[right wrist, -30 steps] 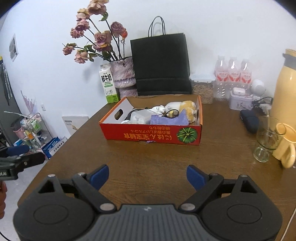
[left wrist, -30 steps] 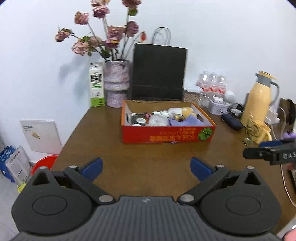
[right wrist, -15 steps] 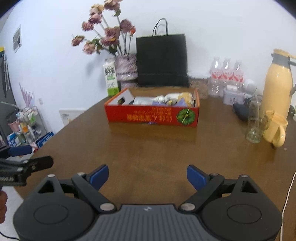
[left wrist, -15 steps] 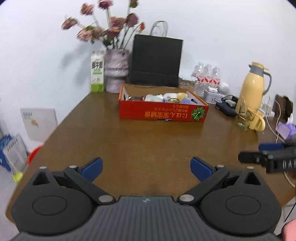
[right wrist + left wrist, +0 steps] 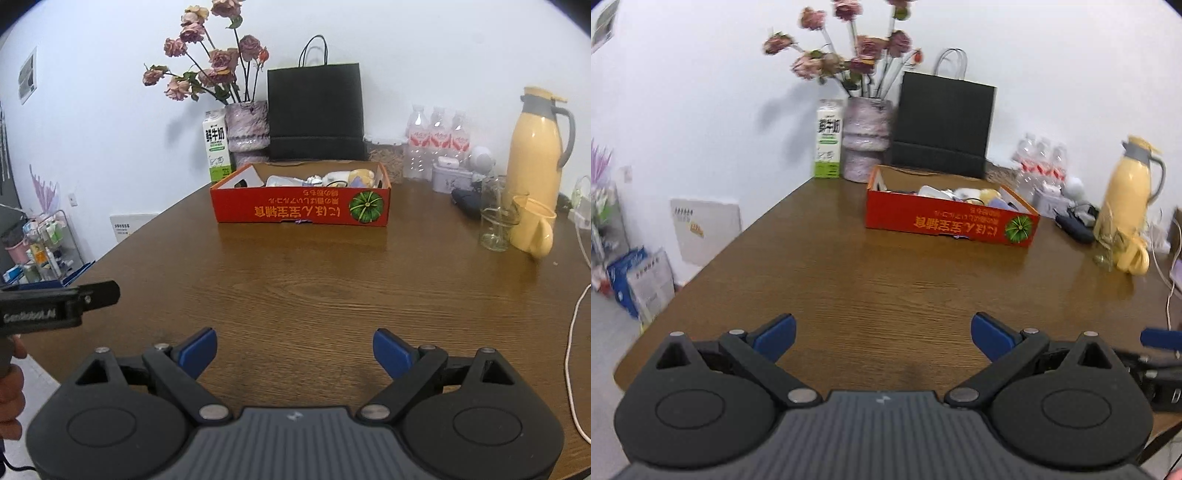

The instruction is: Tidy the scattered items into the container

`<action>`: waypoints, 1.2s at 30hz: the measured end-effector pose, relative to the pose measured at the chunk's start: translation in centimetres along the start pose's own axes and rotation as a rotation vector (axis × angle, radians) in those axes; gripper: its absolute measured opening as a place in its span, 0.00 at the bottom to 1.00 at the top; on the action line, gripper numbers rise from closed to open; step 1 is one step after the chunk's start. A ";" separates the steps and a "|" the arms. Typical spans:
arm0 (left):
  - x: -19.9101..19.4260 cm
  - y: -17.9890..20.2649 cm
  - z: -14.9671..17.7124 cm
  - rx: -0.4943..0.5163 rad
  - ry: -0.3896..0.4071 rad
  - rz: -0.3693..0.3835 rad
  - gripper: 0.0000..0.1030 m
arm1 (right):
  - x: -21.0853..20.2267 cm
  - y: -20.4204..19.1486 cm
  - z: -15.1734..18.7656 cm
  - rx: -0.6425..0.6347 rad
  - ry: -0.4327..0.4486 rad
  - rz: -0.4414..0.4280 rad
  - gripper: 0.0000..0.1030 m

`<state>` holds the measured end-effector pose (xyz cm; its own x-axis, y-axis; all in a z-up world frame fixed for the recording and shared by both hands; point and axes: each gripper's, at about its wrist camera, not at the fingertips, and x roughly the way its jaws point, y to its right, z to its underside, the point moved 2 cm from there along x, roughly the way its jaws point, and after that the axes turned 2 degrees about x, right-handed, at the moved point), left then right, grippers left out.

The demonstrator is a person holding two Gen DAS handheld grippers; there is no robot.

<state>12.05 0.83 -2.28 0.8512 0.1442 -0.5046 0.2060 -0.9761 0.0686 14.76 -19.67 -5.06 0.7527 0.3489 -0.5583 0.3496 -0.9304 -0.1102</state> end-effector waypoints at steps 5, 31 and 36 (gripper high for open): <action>0.3 1.0 0.6 0.082 -0.121 0.029 1.00 | -0.4 -1.0 0.5 -0.021 0.006 -0.012 0.89; -2.9 2.3 1.1 0.131 -0.094 0.045 1.00 | -2.5 -1.4 1.6 -0.019 0.025 0.002 0.89; -2.8 2.2 1.2 0.125 -0.104 0.045 1.00 | -2.3 -1.5 1.7 -0.021 0.019 -0.003 0.89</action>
<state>9.52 -1.94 -1.74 0.8025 0.0885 -0.5901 0.1018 -0.9947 -0.0108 11.51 -19.24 -4.99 0.7621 0.3536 -0.5424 0.3631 -0.9270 -0.0941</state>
